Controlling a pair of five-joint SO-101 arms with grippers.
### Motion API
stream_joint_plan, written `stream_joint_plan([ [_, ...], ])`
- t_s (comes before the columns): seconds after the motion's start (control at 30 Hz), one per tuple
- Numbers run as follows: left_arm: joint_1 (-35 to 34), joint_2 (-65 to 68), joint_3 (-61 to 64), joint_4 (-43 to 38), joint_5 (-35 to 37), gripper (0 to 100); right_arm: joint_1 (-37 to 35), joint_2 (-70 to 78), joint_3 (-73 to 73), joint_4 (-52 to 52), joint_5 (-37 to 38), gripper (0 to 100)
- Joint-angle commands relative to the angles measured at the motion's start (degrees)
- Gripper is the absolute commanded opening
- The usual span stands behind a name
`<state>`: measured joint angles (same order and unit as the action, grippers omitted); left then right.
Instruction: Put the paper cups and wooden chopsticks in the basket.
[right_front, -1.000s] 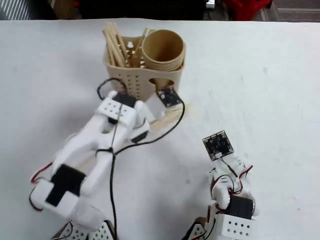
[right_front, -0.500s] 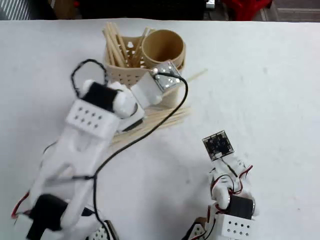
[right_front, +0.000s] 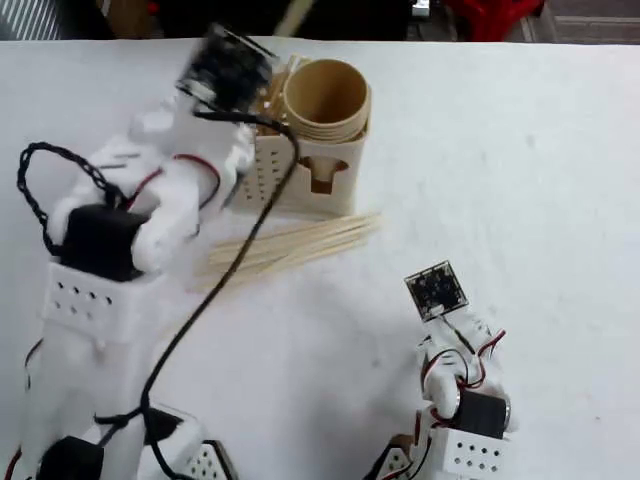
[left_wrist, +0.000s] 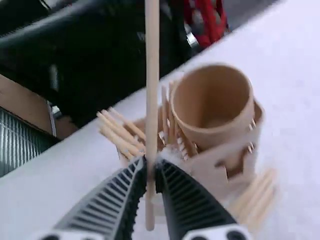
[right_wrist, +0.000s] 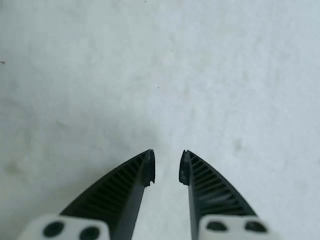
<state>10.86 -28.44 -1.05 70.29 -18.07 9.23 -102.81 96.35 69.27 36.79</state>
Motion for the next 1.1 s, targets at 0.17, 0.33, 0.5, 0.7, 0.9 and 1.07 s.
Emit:
stream_joint_plan([
  [0.17, -1.5, -1.4, 27.3, -55.1, 12.0, 2, 0.2, -0.6, 0.4, -0.7, 0.5, 9.8],
  [0.33, -3.0, -0.3, 36.0, -63.2, 16.3, 2, 0.0, -0.6, 0.4, -0.7, 0.5, 9.8],
  [0.5, -5.1, 8.2, 36.4, -67.1, 18.0, 2, 0.0, -0.6, 0.4, -0.7, 0.5, 9.8],
  [0.7, -5.3, 12.1, 36.7, -67.3, 18.0, 3, 0.0, -0.6, 0.4, -0.8, 0.5, 9.8],
  [0.9, -5.3, 12.5, 36.9, -66.8, 18.0, 5, 0.0, -0.6, 0.4, -0.8, 0.5, 9.8],
  [1.07, -5.4, 12.5, 37.0, -66.8, 17.8, 8, 0.1, -0.6, 0.4, -0.8, 0.5, 9.8],
])
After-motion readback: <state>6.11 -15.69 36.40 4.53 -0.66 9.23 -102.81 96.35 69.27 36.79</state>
